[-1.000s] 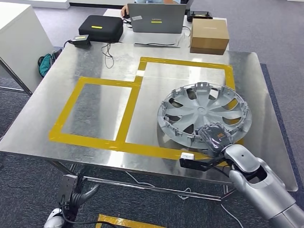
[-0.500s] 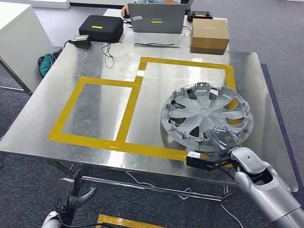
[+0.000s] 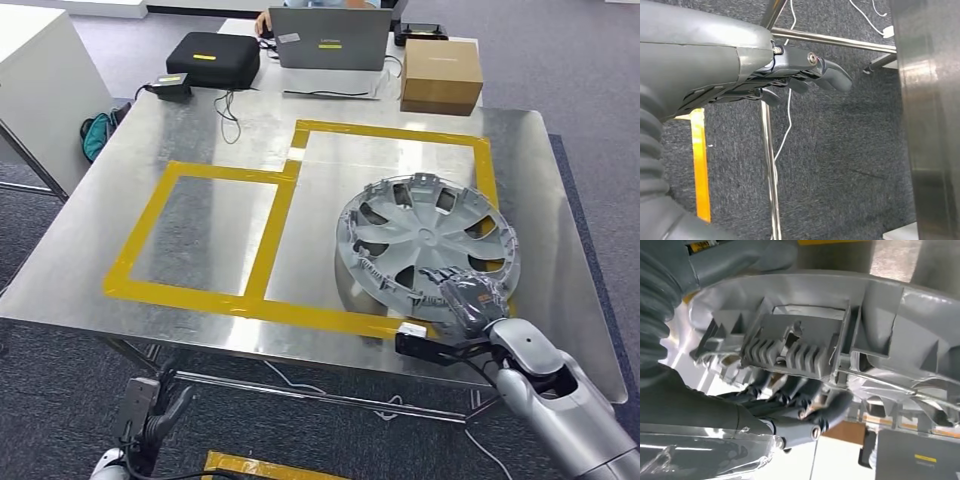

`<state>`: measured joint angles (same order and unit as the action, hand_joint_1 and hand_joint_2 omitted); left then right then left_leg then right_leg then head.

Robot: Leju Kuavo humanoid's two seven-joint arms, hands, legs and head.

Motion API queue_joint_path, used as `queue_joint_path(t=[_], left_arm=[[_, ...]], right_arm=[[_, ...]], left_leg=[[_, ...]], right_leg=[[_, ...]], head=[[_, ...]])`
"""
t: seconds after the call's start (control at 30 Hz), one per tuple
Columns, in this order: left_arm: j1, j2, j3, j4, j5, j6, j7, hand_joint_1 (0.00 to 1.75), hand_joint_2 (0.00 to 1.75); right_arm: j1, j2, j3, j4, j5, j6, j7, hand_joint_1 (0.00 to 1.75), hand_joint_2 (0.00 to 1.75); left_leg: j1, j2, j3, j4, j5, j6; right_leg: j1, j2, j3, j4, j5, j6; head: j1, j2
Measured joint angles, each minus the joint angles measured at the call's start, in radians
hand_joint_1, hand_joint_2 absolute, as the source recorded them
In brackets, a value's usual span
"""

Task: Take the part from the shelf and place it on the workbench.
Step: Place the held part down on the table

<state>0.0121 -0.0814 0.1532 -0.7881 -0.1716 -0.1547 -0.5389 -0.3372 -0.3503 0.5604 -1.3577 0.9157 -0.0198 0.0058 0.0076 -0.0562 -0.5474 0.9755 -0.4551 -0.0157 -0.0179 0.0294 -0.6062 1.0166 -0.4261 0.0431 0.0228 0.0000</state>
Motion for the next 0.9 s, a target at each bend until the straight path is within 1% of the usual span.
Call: queue_joint_path(t=[0.13,0.27,0.4,0.5,0.6,0.67,0.9], left_arm=[[0.002,-0.001,0.010,0.000,-0.003,-0.005,-0.006,0.00,0.00],[0.006,-0.002,0.021,0.000,-0.007,-0.006,-0.014,0.00,0.00],[0.016,-0.007,0.035,-0.005,-0.010,-0.006,-0.015,0.00,0.00],[0.026,-0.012,0.045,-0.015,-0.013,-0.006,-0.013,0.00,0.00],[0.037,-0.019,0.056,-0.032,-0.016,-0.010,-0.003,0.00,0.00],[0.041,-0.023,0.065,-0.042,-0.018,-0.014,0.001,0.00,0.00],[0.047,-0.032,0.086,-0.055,-0.020,-0.017,0.001,0.00,0.00]], right_arm=[[0.020,0.006,-0.032,-0.011,-0.089,0.004,-0.008,0.00,1.75],[0.038,0.017,-0.067,-0.029,-0.104,-0.028,-0.001,0.00,1.75],[0.053,0.032,-0.097,-0.064,-0.030,-0.133,0.020,0.00,1.75],[0.063,0.042,-0.112,-0.088,0.037,-0.189,0.032,0.00,1.75],[0.076,0.056,-0.128,-0.111,0.097,-0.257,0.022,0.00,1.75],[0.083,0.068,-0.139,-0.126,0.086,-0.270,0.005,0.00,1.75],[0.130,0.099,-0.168,-0.204,-0.022,-0.282,-0.059,0.00,1.75]], left_leg=[[0.000,0.000,0.000,0.000,0.000,0.000],[0.000,0.000,0.000,0.000,0.000,0.000],[0.000,0.000,0.000,0.000,0.000,0.000],[0.000,0.000,0.000,0.000,0.000,0.000],[0.000,0.000,0.000,0.000,0.000,0.000],[0.000,0.000,0.000,0.000,0.000,0.000],[0.000,0.000,0.000,0.000,0.000,0.000]], right_leg=[[0.000,0.000,0.000,0.000,0.000,0.000],[0.000,0.000,0.000,0.000,0.000,0.000],[0.000,0.000,0.000,0.000,0.000,0.000],[0.000,0.000,0.000,0.000,0.000,0.000],[0.000,0.000,0.000,0.000,0.000,0.000],[0.000,0.000,0.000,0.000,0.000,0.000],[0.000,-0.001,0.000,0.000,0.000,0.000]], head=[[0.000,0.000],[0.000,0.000],[0.000,0.000],[0.000,0.000],[0.000,0.000],[0.000,0.000],[0.000,0.000]])
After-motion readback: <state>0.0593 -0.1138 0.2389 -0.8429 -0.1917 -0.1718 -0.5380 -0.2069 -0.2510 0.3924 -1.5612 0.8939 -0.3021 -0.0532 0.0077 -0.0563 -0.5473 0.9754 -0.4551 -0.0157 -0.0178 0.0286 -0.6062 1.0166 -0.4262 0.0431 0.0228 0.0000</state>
